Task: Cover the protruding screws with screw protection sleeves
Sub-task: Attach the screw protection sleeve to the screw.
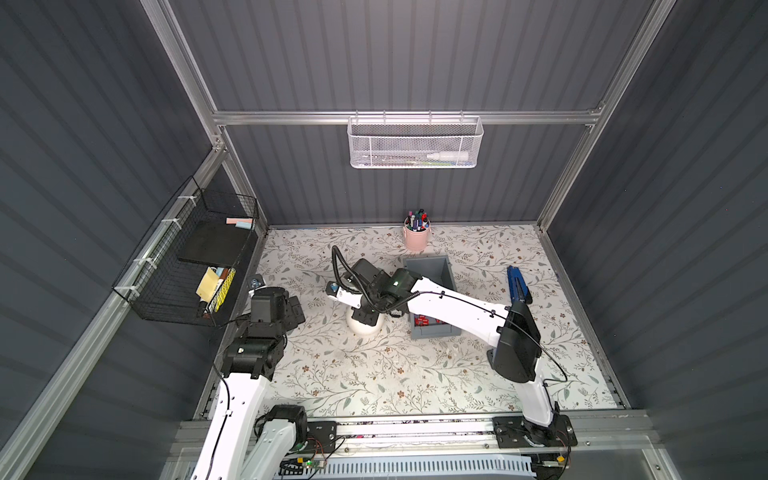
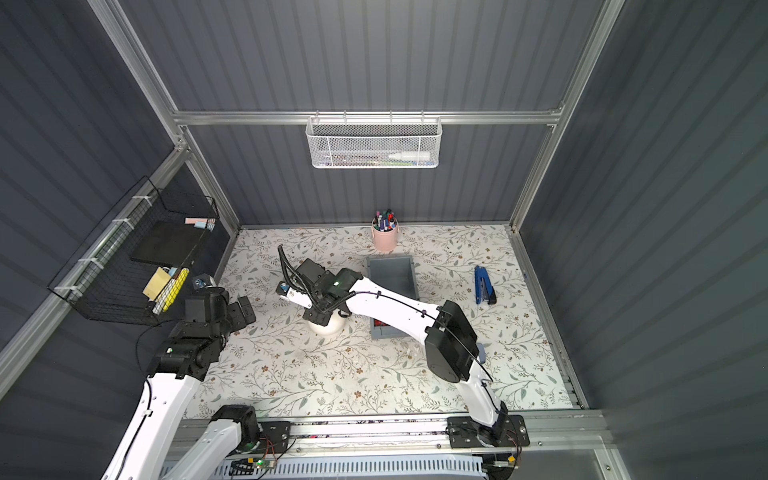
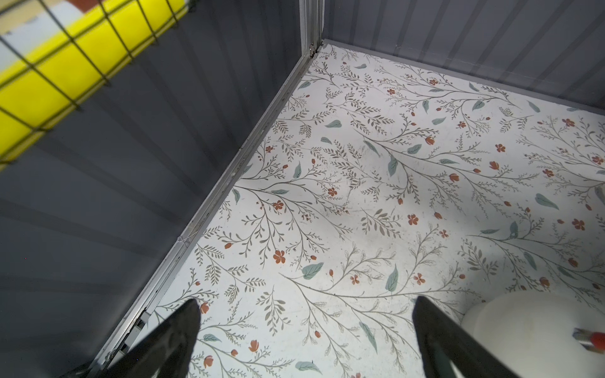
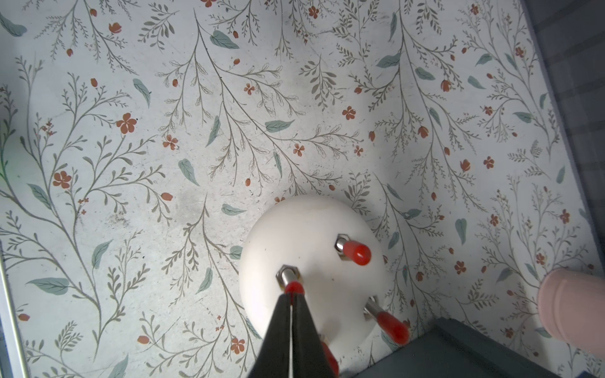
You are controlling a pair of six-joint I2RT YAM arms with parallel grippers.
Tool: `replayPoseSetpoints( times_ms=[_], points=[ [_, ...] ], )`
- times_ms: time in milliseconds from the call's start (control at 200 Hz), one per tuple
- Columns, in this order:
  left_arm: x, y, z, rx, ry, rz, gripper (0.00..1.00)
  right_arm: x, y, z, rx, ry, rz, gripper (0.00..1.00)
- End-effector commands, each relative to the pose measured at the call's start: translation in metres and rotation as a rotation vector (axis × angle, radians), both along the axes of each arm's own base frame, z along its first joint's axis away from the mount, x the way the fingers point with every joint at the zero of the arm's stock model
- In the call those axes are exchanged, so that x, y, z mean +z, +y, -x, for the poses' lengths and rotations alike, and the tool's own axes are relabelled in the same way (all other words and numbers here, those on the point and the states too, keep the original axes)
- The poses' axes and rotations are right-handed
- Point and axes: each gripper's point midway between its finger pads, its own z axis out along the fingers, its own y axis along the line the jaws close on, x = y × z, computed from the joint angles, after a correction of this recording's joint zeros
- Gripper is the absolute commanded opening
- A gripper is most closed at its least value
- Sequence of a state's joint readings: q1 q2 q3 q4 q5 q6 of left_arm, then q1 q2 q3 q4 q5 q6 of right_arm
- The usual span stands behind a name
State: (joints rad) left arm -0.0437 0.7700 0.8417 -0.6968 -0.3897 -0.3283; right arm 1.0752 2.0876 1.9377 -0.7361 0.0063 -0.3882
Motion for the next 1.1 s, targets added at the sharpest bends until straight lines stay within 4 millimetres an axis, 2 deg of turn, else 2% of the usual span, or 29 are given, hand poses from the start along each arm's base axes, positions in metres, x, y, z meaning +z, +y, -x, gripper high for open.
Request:
replayPoseSetpoints(
  times_ms=[0,665,735,825,925,996,1096],
  points=[
    [-0.004,0.000,0.003,0.009,0.017,0.020,1.00,-0.008,-0.007,0.002,-0.013,0.040,0.015,0.07],
    [-0.010,-0.001,0.001,0.015,0.039,0.030,0.99,-0.009,-0.012,0.002,-0.058,0.049,-0.044,0.11],
    [-0.009,0.000,0.001,0.017,0.040,0.028,0.99,-0.007,-0.012,0.002,-0.056,0.050,-0.062,0.14],
    [-0.011,0.000,0.001,0.017,0.045,0.027,0.99,-0.003,-0.012,0.001,-0.059,0.042,-0.082,0.26],
    [-0.014,-0.001,-0.001,0.012,0.058,0.025,1.00,0.009,-0.009,-0.001,-0.064,0.026,-0.122,0.39],
    [-0.018,-0.001,-0.003,0.006,0.079,0.017,0.99,0.025,-0.008,-0.004,-0.082,0.013,-0.173,0.40],
    [-0.027,-0.006,-0.011,-0.053,0.110,-0.004,0.99,0.062,-0.013,-0.016,-0.148,0.002,-0.296,0.40]
  ],
)
